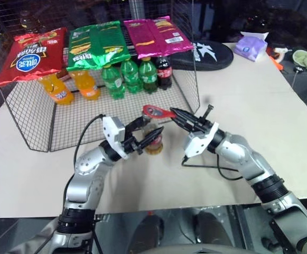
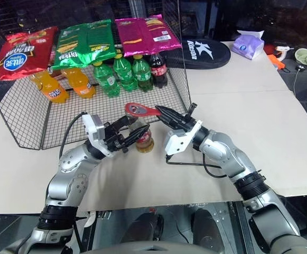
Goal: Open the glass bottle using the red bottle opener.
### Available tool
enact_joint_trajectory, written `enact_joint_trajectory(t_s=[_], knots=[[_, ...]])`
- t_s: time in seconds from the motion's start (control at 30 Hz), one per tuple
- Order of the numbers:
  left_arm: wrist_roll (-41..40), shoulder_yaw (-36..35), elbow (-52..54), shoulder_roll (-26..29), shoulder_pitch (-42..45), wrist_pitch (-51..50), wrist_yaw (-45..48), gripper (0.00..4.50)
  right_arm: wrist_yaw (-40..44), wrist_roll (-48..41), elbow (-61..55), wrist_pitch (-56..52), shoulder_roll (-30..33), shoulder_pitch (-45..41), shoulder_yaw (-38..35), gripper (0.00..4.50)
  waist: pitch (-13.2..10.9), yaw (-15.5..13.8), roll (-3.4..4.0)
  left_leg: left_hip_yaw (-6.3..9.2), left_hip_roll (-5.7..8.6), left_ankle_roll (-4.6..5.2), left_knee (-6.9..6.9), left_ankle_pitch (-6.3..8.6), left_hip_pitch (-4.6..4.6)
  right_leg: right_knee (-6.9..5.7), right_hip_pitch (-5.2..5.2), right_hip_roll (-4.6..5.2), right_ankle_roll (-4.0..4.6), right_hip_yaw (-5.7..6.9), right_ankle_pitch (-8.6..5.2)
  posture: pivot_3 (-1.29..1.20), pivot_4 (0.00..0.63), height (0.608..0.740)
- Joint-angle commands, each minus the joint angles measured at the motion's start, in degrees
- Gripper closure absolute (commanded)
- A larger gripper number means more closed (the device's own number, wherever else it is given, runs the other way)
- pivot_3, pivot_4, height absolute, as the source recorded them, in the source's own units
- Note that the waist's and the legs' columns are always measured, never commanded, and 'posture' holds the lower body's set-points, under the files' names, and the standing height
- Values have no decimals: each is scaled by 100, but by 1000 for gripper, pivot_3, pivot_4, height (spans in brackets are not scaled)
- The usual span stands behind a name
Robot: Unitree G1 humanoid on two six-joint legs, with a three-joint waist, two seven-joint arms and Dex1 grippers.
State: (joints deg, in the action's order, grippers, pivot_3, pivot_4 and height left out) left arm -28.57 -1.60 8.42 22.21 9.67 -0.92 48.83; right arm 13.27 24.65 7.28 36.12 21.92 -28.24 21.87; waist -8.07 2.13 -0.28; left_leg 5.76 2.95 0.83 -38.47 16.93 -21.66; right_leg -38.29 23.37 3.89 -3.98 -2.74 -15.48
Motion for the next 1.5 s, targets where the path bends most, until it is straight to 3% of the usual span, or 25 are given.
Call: enact_joint_trajectory(t_s=[0.03, 0.47, 0.73, 1.03, 1.37, 1.5], knots=[[125, 72, -113, -25, 51, -100, -61, 2265, 563, -299, 331, 216, -83, 4, 387, 4500, 0, 0, 0, 0, 0, 0, 0, 0, 2, 0, -6, 0, 0, 0, 0, 0, 150, 740], [139, 75, -75, -93, 96, -181, -117, 2265, -122, 398, 1256, 932, -485, -429, 364, 4500, 0, -2, 2, 4, -3, 1, 16, 1, 94, 21, -94, -5, 1, 3, -1, 0, 150, 740], [156, 93, -108, -118, 93, -188, -92, 2265, 88, 577, 1060, 1390, 134, -728, 272, 4500, -1, -9, 3, 4, -2, 2, 16, 1, 93, 24, -96, -4, 1, 3, -1, 0, 150, 740], [190, 80, -253, -206, 195, -158, -63, 2265, 88, 964, 1483, 2134, 919, -2024, 110, 4500, -6, -33, 6, 7, 0, 2, 16, 1, 87, 31, -95, -1, 1, 8, -1, 0, 150, 740], [228, 85, -310, -249, 214, -112, -38, 2265, -171, 983, 2112, 2194, 1136, -2551, -158, 4500, -7, -6, 4, 6, -3, 1, 22, 1, 83, 34, -95, -3, 1, 6, -1, 0, 150, 740], [246, 88, -305, -237, 201, -79, -12, 2265, -167, 451, 2269, 1987, 1047, -2376, -364, 4500, -8, -3, 3, 6, -4, 1, 23, 1, 82, 34, -94, -3, 1, 5, -1, 0, 150, 740]])
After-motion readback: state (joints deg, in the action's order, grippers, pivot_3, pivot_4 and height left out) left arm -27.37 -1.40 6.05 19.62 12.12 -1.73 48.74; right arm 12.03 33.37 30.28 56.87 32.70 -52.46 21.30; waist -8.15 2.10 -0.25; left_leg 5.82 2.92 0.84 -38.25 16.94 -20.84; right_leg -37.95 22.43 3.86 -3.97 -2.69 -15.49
